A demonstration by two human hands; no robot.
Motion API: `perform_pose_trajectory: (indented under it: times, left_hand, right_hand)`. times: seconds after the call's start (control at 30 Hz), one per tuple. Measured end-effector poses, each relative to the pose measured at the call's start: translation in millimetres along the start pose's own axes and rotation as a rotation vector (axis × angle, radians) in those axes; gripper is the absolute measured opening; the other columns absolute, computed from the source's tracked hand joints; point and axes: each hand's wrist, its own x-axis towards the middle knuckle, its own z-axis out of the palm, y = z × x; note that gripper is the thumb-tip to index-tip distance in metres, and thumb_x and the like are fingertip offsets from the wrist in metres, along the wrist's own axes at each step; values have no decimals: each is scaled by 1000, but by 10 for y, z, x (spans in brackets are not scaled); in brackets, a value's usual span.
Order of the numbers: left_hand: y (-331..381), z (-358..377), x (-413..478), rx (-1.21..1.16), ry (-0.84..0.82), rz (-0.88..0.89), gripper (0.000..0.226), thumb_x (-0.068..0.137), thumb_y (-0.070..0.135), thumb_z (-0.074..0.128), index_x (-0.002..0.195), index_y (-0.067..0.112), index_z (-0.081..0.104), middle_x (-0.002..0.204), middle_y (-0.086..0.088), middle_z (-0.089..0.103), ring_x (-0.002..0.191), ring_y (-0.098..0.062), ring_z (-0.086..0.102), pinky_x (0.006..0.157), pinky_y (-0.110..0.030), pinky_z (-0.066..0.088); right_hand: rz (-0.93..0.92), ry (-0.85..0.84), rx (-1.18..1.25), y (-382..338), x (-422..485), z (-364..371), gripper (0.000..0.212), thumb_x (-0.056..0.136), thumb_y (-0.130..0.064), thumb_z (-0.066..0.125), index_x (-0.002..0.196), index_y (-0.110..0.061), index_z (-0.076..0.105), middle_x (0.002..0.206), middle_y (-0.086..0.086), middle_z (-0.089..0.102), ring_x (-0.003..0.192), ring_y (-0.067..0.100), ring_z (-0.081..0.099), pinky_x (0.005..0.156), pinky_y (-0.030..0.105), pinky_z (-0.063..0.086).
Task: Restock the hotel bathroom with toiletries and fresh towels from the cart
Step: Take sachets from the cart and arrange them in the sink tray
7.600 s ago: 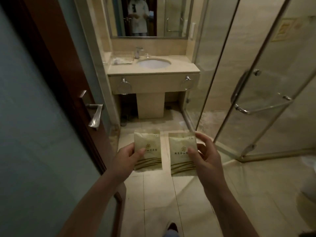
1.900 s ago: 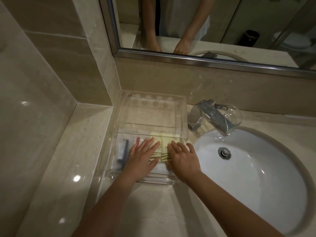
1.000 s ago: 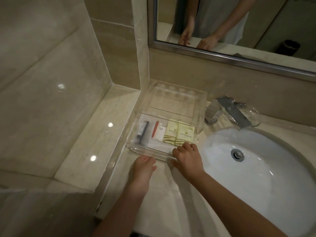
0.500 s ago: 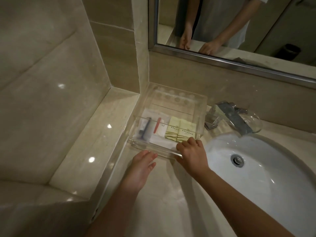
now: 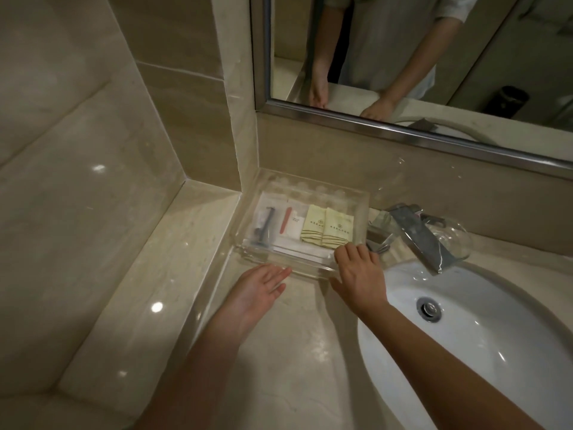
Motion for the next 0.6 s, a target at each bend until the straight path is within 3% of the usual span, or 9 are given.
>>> perform_pose_trajectory:
  times: [0.13, 0.33, 0.5, 0.6]
  left_hand:
    - [105, 99, 99, -10, -8, -9, 44, 99, 11, 38, 138, -5, 31, 144, -18, 40, 108, -22, 57, 88, -29, 43]
    - [147, 236, 111, -8, 7, -11, 44, 100, 15, 33, 140, -4, 31, 146, -14, 38, 127, -24, 47, 96, -30, 37]
    - [21, 255, -32, 281, 56, 9, 38, 98, 18, 43, 133, 2, 43, 132, -13, 53, 108, -23, 59, 94, -34, 45]
    - [-64, 328, -239, 510, 117, 54, 24, 96, 17, 47, 118, 10, 54, 106, -7, 63, 87, -17, 63, 67, -22, 46]
  right_hand:
    - [9, -27, 20, 89, 49, 12, 46, 42, -20, 86, 78, -11, 58, 77, 5, 57, 66, 24, 54, 57, 34, 46]
    - [-22, -60, 90, 190, 80, -30, 44, 43, -17, 87, 75, -11, 57, 74, 5, 57, 62, 24, 55, 53, 32, 45]
    - [-54, -80, 172, 215, 28, -112, 36, 56, -19, 85, 79, -12, 58, 79, 5, 60, 69, 27, 57, 57, 35, 45]
    - [-113, -137, 253, 228, -6, -241, 18, 81, -23, 67, 91, -11, 59, 92, 5, 62, 85, 28, 58, 68, 34, 42]
